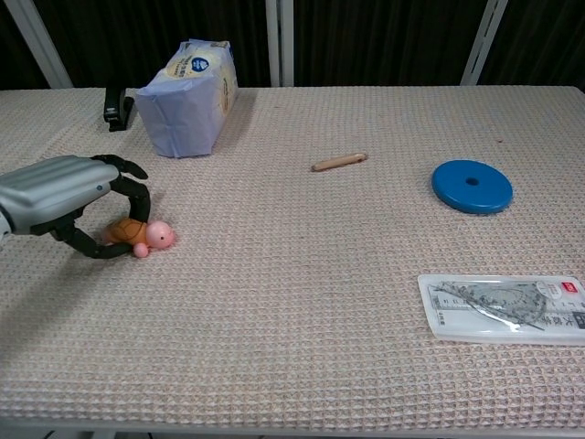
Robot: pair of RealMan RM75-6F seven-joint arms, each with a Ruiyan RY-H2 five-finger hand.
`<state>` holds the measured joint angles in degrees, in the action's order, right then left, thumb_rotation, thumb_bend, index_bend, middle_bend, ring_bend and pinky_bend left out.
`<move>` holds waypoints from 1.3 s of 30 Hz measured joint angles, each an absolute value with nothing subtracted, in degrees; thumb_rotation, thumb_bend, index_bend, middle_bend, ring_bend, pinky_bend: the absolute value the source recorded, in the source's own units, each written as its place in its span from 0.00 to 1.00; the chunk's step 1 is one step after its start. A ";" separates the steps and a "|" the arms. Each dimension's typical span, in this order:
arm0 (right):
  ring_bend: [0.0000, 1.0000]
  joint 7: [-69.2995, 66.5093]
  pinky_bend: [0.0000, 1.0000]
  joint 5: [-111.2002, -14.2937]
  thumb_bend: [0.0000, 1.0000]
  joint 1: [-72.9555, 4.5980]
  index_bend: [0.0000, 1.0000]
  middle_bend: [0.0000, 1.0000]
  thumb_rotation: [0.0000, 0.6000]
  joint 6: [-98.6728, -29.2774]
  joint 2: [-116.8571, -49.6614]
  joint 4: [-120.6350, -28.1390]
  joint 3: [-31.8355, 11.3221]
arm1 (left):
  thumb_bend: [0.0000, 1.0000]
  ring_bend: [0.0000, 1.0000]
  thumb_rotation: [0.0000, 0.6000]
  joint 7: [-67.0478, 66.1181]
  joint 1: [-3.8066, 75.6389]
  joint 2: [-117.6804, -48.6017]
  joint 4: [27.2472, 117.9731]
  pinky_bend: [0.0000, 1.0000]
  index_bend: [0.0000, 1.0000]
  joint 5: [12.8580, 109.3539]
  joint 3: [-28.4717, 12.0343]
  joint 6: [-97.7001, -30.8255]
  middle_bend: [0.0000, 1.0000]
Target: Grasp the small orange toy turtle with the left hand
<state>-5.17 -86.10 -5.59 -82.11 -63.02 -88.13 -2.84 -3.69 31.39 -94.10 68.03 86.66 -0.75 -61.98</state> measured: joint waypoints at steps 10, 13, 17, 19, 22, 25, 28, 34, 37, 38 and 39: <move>0.00 -5.13 0.00 -86.15 0.16 -5.50 0.00 0.00 1.00 -82.27 -63.13 -88.01 -2.83 | 0.35 0.41 1.00 -3.04 31.15 -95.16 66.43 0.22 0.82 86.94 -1.14 -63.78 0.79; 0.00 -5.02 0.00 -86.28 0.16 -5.48 0.00 0.00 1.00 -82.39 -63.09 -88.16 -2.82 | 0.35 0.41 1.00 -2.71 30.96 -95.38 66.29 0.22 0.82 86.88 -1.32 -64.30 0.79; 0.00 -4.98 0.00 -86.36 0.16 -5.45 0.00 0.00 1.00 -82.59 -62.98 -88.44 -2.88 | 0.21 0.24 1.00 -1.89 30.71 -95.12 66.69 0.19 0.48 86.79 -1.32 -64.82 0.47; 0.00 -5.11 0.00 -86.39 0.16 -5.41 0.00 0.00 1.00 -82.74 -62.93 -88.54 -2.93 | 0.12 0.08 1.00 -1.67 30.72 -94.13 67.71 0.15 0.18 86.83 -1.05 -64.16 0.19; 0.00 -5.51 0.00 -86.33 0.16 -5.36 0.00 0.00 1.00 -82.80 -62.88 -88.63 -2.98 | 0.07 0.00 1.00 -1.69 30.46 -92.69 69.15 0.11 0.08 87.26 -0.97 -64.96 0.07; 0.00 -5.73 0.00 -86.18 0.16 -5.39 0.00 0.00 1.00 -82.75 -62.88 -88.85 -3.11 | 0.04 0.00 1.00 -2.19 29.55 -91.64 70.12 0.07 0.07 87.72 -1.01 -67.82 0.06; 0.00 -5.66 0.00 -86.14 0.16 -5.54 0.00 0.00 1.00 -82.72 -63.07 -89.07 -3.27 | 0.05 0.00 1.00 -3.82 27.91 -89.33 72.28 0.06 0.07 87.93 -1.10 -71.30 0.06; 0.00 -4.45 0.00 -87.25 0.16 -5.77 0.00 0.00 1.00 -83.10 -63.43 -89.76 -3.18 | 0.10 0.00 1.00 -6.31 22.67 -82.36 77.62 0.05 0.07 86.60 -1.17 -77.77 0.06; 0.00 -3.70 0.00 -87.42 0.16 -6.10 0.00 0.00 1.00 -82.88 -63.61 -90.14 -3.19 | 0.10 0.00 1.00 -6.45 19.13 -78.89 79.54 0.05 0.07 85.56 -1.00 -81.51 0.06; 0.00 -3.54 0.00 -87.40 0.16 -6.24 0.00 0.00 1.00 -82.66 -63.70 -90.20 -3.22 | 0.10 0.00 1.00 -6.32 18.04 -78.08 79.98 0.05 0.07 85.32 -0.87 -82.60 0.06; 0.00 -3.41 0.00 -87.38 0.16 -6.36 0.00 0.00 1.00 -82.47 -63.77 -90.25 -3.23 | 0.10 0.00 1.00 -6.15 16.99 -77.42 80.33 0.05 0.07 85.13 -0.68 -83.59 0.06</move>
